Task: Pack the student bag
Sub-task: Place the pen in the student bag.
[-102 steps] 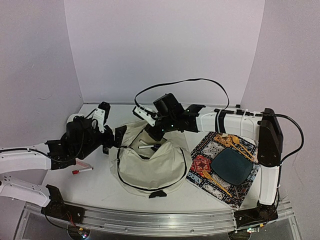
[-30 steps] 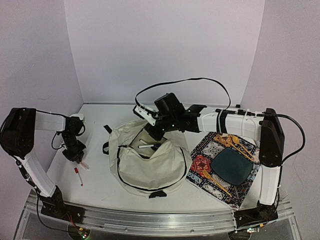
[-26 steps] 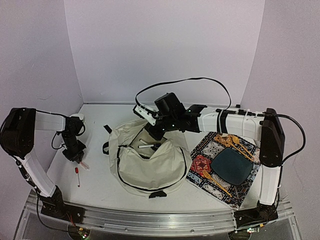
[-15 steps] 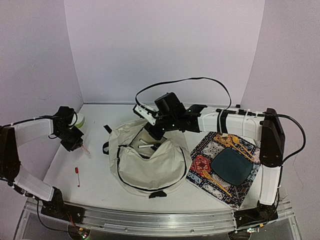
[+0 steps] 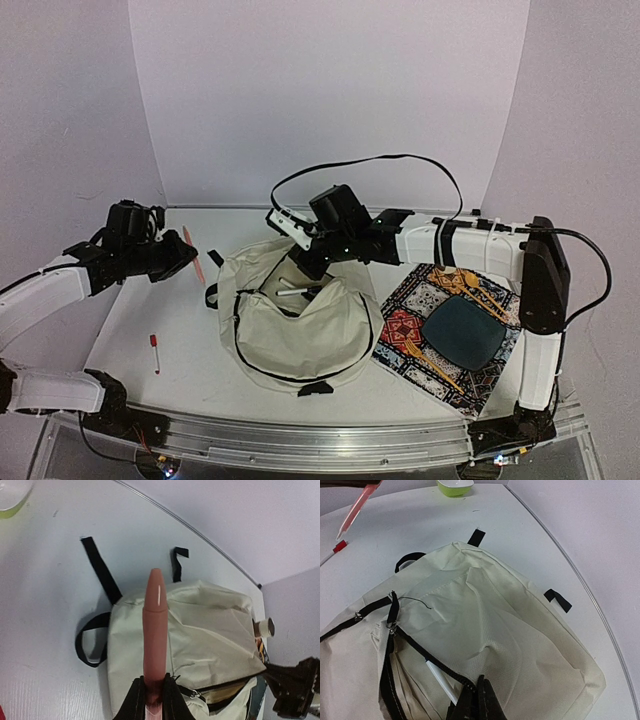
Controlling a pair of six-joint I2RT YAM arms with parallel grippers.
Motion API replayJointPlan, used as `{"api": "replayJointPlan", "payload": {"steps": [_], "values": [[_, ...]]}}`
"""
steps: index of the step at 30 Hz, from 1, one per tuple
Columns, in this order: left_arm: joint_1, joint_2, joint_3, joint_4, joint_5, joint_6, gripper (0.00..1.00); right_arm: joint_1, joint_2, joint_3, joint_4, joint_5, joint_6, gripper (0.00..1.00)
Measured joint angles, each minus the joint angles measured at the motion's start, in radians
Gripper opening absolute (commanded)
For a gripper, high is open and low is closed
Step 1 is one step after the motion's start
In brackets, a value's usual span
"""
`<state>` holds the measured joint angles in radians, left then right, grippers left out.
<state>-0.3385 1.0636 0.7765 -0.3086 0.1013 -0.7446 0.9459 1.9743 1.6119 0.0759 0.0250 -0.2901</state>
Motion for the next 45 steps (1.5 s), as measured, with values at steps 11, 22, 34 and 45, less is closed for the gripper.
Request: {"api": "replayJointPlan", "payload": {"steps": [11, 22, 34, 45], "values": [[-0.302, 0.004, -0.024, 0.152, -0.034, 0.2, 0.0, 0.0, 0.0, 0.0, 0.003, -0.002, 0.001, 0.0], [-0.61, 0.084, -0.064, 0.336, -0.135, 0.549, 0.0, 0.0, -0.001, 0.0, 0.006, -0.002, 0.003, 0.0], [-0.756, 0.177, -0.144, 0.574, -0.239, 1.088, 0.0, 0.0, -0.003, 0.0, 0.006, -0.003, 0.004, 0.0], [-0.756, 0.257, -0.154, 0.654, -0.287, 1.527, 0.0, 0.0, -0.004, 0.0, 0.006, -0.003, 0.004, 0.0]]}}
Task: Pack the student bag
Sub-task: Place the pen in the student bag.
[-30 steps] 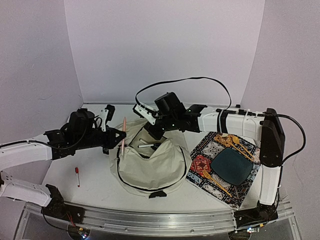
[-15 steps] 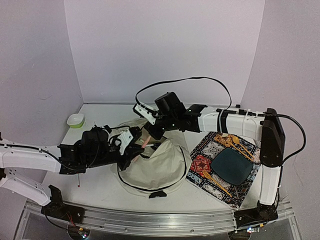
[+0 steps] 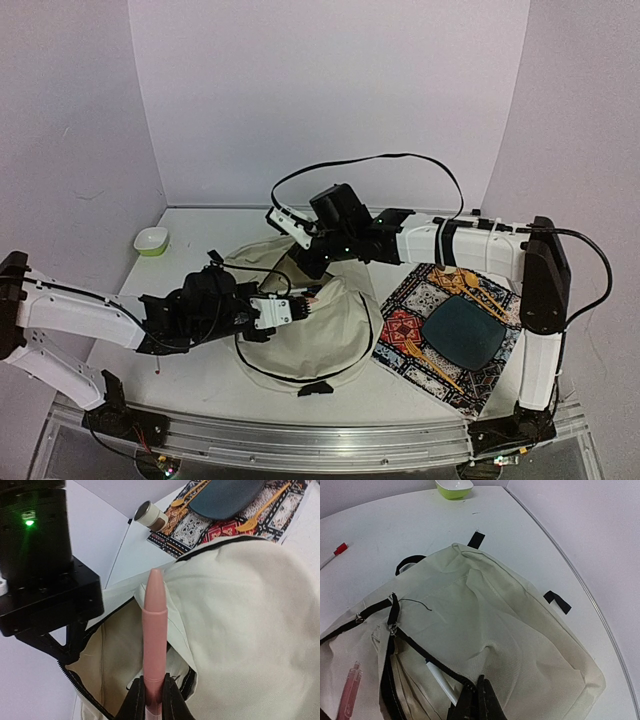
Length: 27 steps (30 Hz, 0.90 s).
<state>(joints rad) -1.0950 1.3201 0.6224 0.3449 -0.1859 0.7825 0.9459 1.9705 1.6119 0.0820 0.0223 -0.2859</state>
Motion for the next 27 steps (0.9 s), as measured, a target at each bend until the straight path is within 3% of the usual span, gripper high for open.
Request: {"api": "replayJointPlan", "payload": {"steps": [11, 27], "values": [[0.013, 0.153, 0.031, 0.001, -0.079, 0.257, 0.0, 0.0, 0.0, 0.0, 0.0, -0.008, 0.004, 0.0], [0.081, 0.191, 0.13, 0.015, -0.005, 0.324, 0.0, 0.0, -0.005, 0.0, -0.001, -0.02, 0.015, 0.0]]}}
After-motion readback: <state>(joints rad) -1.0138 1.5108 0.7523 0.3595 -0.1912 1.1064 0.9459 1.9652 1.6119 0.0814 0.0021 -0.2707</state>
